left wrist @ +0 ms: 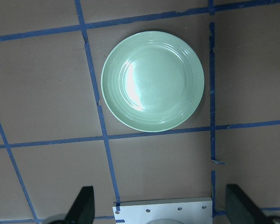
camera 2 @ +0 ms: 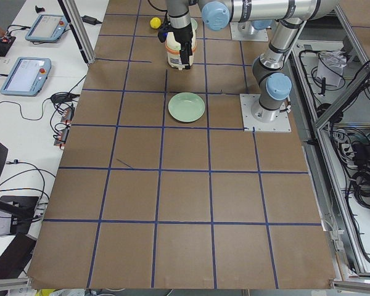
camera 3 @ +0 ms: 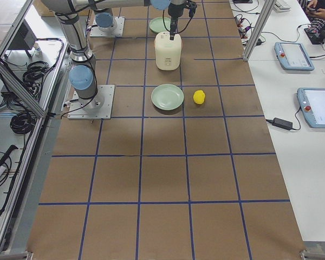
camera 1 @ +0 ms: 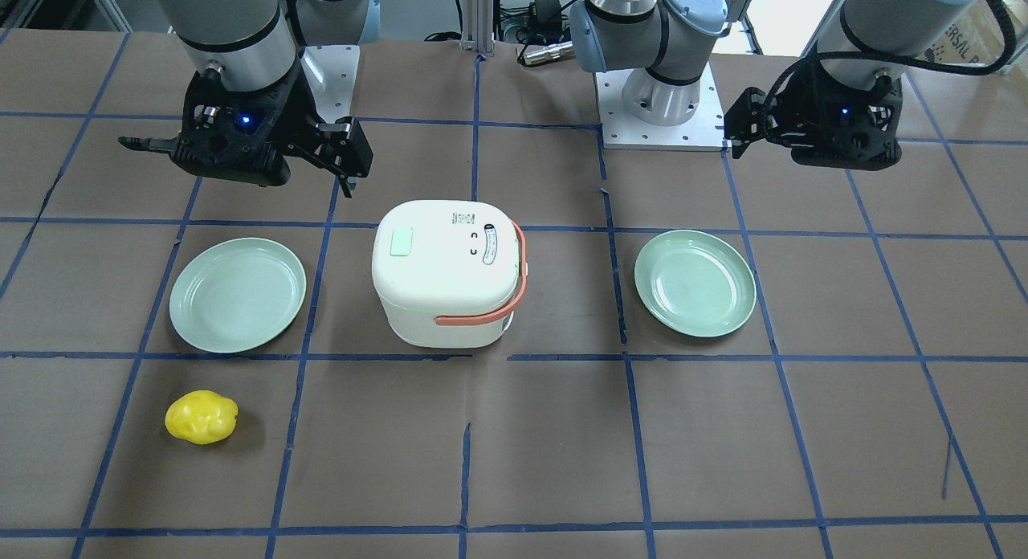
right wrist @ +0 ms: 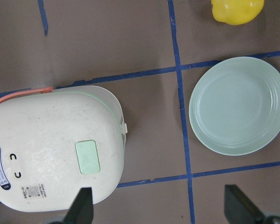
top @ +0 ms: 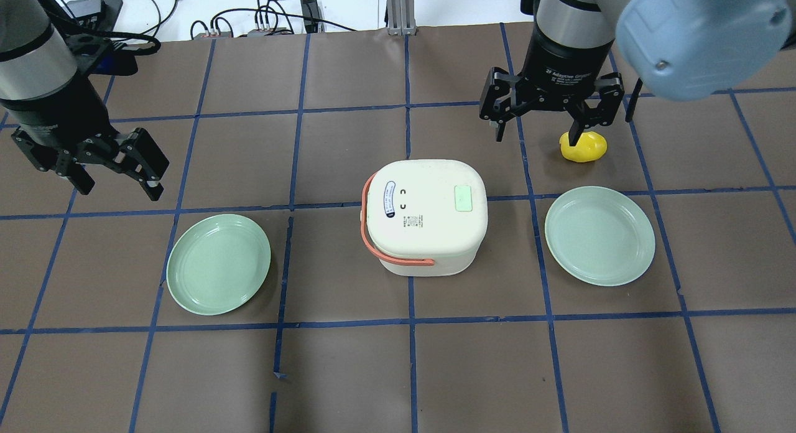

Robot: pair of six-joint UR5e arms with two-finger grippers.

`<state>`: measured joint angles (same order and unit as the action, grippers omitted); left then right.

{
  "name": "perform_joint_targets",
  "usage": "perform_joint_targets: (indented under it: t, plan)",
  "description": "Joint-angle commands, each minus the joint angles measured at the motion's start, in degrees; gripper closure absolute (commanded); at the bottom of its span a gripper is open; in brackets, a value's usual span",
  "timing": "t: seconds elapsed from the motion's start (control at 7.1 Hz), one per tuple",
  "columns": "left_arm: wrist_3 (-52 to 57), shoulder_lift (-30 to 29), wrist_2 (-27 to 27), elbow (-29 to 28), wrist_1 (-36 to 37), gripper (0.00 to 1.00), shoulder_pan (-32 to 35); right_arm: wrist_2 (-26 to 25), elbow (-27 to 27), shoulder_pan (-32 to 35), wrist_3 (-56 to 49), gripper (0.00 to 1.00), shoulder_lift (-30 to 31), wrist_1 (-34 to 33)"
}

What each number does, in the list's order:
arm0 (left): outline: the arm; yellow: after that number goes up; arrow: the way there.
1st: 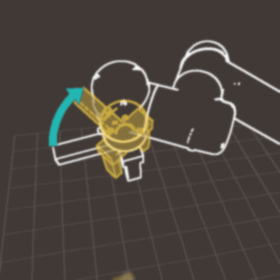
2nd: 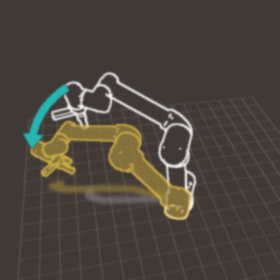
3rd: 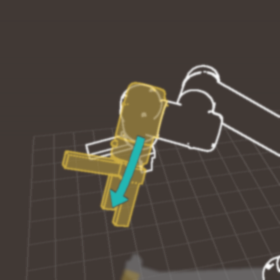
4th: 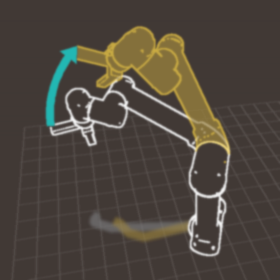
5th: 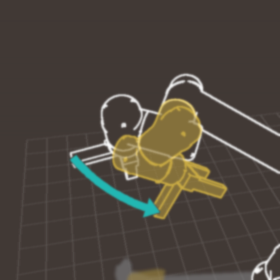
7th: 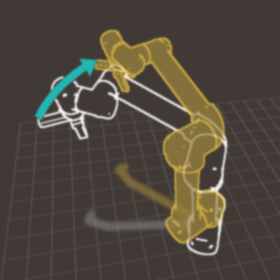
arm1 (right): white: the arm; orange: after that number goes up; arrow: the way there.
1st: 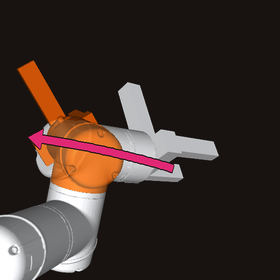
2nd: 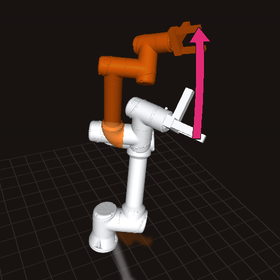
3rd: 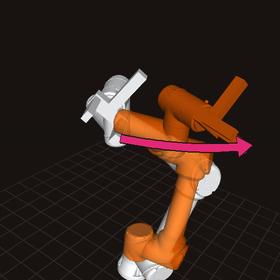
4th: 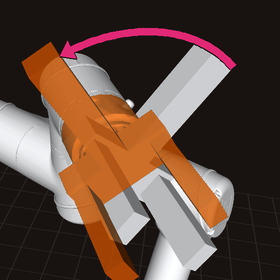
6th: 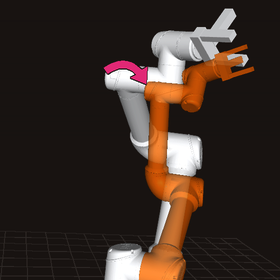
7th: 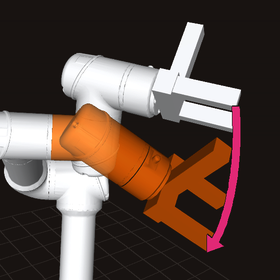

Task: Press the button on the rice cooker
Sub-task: 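Move the right gripper toward the white rice cooker lid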

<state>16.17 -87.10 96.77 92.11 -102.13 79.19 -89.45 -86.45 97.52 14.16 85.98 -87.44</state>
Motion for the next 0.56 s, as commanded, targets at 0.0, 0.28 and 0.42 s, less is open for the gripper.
perform_joint_targets:
  t: [0.0, 0.28, 0.42]
  plan:
    - [0.0, 0.0, 0.0, 0.0, 0.0, 0.0, 0.0, -0.46, -0.12, -2.58, -7.18, 0.0, -0.37, -1.07]
    - [0.0, 0.0, 0.0, 0.0, 0.0, 0.0, 0.0, 0.06, -1.6, -3.57, -6.78, 0.0, -0.03, -0.89]
    - [0.0, 0.0, 0.0, 0.0, 0.0, 0.0, 0.0, 0.15, -2.84, -3.57, -6.86, 0.0, 0.5, -1.33]
